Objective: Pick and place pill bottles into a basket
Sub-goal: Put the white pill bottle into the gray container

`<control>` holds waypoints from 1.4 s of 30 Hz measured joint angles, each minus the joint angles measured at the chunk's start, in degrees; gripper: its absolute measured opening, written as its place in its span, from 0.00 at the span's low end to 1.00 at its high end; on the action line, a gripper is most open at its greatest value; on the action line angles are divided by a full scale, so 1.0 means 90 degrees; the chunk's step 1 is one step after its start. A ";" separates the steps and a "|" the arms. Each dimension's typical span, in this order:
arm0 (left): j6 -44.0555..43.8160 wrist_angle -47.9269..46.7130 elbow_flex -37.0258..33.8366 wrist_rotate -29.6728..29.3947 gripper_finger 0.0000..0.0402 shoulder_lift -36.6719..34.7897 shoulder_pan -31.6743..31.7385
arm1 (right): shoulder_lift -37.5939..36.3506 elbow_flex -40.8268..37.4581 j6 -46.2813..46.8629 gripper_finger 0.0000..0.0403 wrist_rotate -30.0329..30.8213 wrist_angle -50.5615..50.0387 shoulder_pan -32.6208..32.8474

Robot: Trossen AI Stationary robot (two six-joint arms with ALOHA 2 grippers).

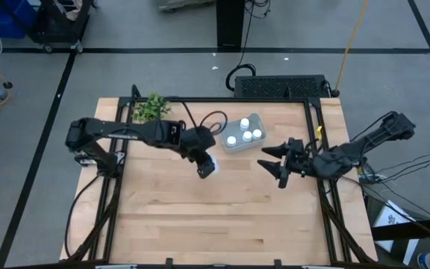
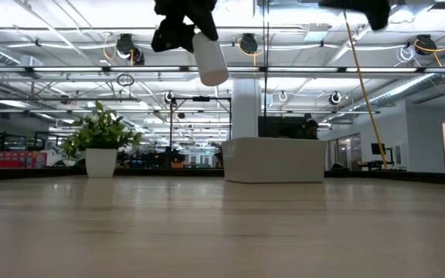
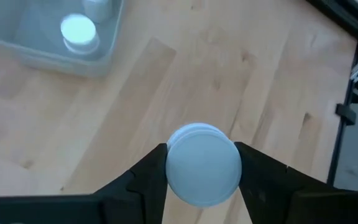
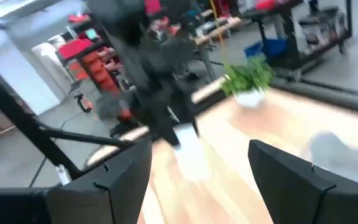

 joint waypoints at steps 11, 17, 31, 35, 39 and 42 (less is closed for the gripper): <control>-0.0108 0.0651 0.0039 0.0462 0.41 0.0006 0.1198 | -0.0699 -0.2209 -0.0296 0.65 -0.0248 0.3292 0.0312; 0.0308 0.0801 0.0816 0.0597 0.41 0.0286 0.1720 | -0.0915 -0.2613 -0.0466 0.65 -0.0508 0.3795 0.0327; 0.2135 -0.1727 0.4431 0.0763 0.41 0.3095 0.2780 | -0.1303 -0.2647 -0.0803 0.65 0.0663 0.3790 0.0286; 0.2809 -0.2313 0.5022 0.0587 0.41 0.3687 0.2715 | -0.1303 -0.2647 -0.0760 0.65 0.0665 0.3739 0.0286; 0.3078 -0.2393 0.5027 0.0454 0.41 0.3991 0.2596 | -0.1303 -0.2647 -0.0494 0.65 0.0673 0.3509 0.0286; 0.3513 -0.2289 0.5025 0.0274 0.41 0.4082 0.2512 | -0.1303 -0.2647 -0.0203 0.65 0.0663 0.3220 0.0286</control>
